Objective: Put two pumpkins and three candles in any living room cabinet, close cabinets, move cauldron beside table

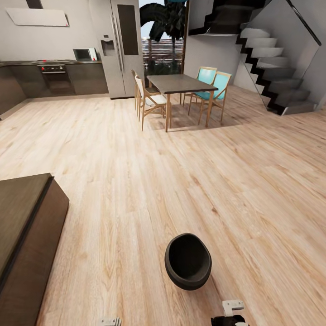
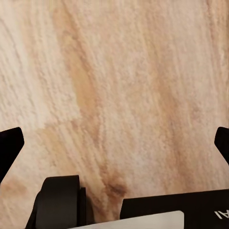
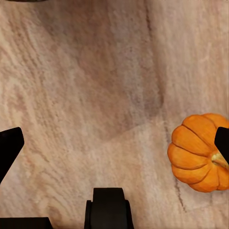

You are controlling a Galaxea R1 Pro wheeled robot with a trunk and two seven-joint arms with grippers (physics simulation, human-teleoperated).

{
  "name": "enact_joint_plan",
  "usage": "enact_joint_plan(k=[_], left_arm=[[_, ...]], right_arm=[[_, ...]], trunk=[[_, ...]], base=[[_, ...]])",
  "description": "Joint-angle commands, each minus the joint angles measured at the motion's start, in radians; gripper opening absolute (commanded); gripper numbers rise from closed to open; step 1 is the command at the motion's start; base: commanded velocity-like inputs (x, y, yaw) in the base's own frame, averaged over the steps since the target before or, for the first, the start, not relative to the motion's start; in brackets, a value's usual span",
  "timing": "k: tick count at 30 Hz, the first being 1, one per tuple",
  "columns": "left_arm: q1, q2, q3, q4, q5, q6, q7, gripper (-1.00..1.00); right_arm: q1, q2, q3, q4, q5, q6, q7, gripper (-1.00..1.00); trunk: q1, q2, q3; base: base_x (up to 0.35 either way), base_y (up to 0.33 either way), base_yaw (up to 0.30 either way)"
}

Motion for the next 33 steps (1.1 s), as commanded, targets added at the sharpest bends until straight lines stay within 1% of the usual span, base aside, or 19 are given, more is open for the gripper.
enact_joint_plan(k=[1,5,8,9,10,11,12,13,14,15,16,18,20,22,24,33], left_arm=[[0.0,0.0,0.0,0.0,0.0,-0.001,0.0,1.0],[0.0,0.0,0.0,0.0,-0.001,-0.001,-0.001,1.0],[0.0,-0.02,-0.001,0.0,-0.002,0.003,-0.007,1.0],[-0.078,-0.068,0.001,-0.113,-0.001,0.3,0.017,1.0],[-0.108,-0.071,0.001,-0.214,-0.001,0.458,0.044,1.0],[-0.114,-0.072,0.001,-0.25,-0.001,0.503,0.056,1.0],[-0.124,-0.073,0.001,-0.326,-0.001,0.58,0.083,1.0],[-0.131,-0.075,0.002,-0.418,-0.001,0.64,0.123,1.0],[-0.135,-0.075,0.002,-0.507,0.001,0.68,0.165,1.0],[-0.138,-0.076,0.003,-0.581,0.002,0.707,0.195,1.0],[-0.139,-0.076,0.003,-0.612,0.003,0.717,0.206,1.0],[-0.141,-0.076,0.003,-0.689,0.006,0.741,0.237,1.0],[-0.141,-0.08,-0.001,-0.684,0.006,0.746,0.245,1.0],[-0.141,-0.085,-0.003,-0.657,0.006,0.747,0.249,1.0],[-0.142,-0.084,-0.002,-0.639,0.007,0.744,0.247,1.0],[-0.14,-0.088,-0.001,-0.632,0.012,0.741,0.247,1.0]], right_arm=[[0.0,0.0,0.0,0.0,0.0,0.0,0.0,1.0],[0.0,0.0,0.001,0.0,0.006,0.0,-0.001,1.0],[0.0,0.002,0.002,-0.001,0.002,0.007,-0.003,1.0],[-0.099,0.012,0.001,-0.074,0.0,0.267,-0.008,1.0],[-0.14,0.01,-0.001,-0.121,-0.002,0.373,-0.008,1.0],[-0.149,0.009,-0.001,-0.135,-0.002,0.401,-0.008,1.0],[-0.164,0.009,-0.002,-0.165,-0.002,0.447,-0.008,1.0],[-0.176,0.011,-0.002,-0.206,-0.002,0.479,-0.007,1.0],[-0.184,0.012,-0.003,-0.252,-0.002,0.502,-0.007,1.0],[-0.189,0.014,-0.003,-0.298,-0.003,0.519,-0.008,1.0],[-0.191,0.014,-0.003,-0.321,-0.004,0.527,-0.008,1.0],[-0.196,0.016,-0.003,-0.404,-0.006,0.571,-0.008,1.0],[-0.197,0.017,-0.003,-0.424,-0.007,0.589,-0.008,1.0],[-0.197,0.017,-0.003,-0.438,-0.008,0.603,-0.007,1.0],[-0.198,0.017,-0.004,-0.444,-0.008,0.611,-0.004,1.0],[-0.198,0.01,-0.005,-0.446,-0.009,0.608,-0.001,1.0]], trunk=[[0.0,0.0,0.0],[0.0,0.0,0.0],[0.0,0.0,0.0],[0.0,0.0,0.0],[0.0,0.0,0.0],[0.0,0.0,0.0],[0.0,0.0,0.0],[0.0,0.0,0.0],[0.0,0.0,0.0],[0.0,0.0,0.0],[0.0,0.0,0.0],[0.0,0.0,0.0],[0.0,0.0,0.001],[0.0,0.0,0.002],[0.0,0.0,0.003],[0.0,0.0,0.01]], base=[[0.004,0.0,0.0],[0.0,0.0,0.0],[0.0,0.0,0.0],[0.0,0.0,0.0],[0.0,0.0,0.0],[0.0,0.0,0.0],[0.0,0.0,0.0],[0.0,0.0,0.0],[0.0,0.0,0.0],[0.0,0.0,0.0],[0.0,0.0,0.0],[0.0,0.0,-0.017],[0.0,0.0,-0.13],[0.0,0.0,-0.208],[0.0,0.0,-0.259],[0.0,0.0,-0.275]])
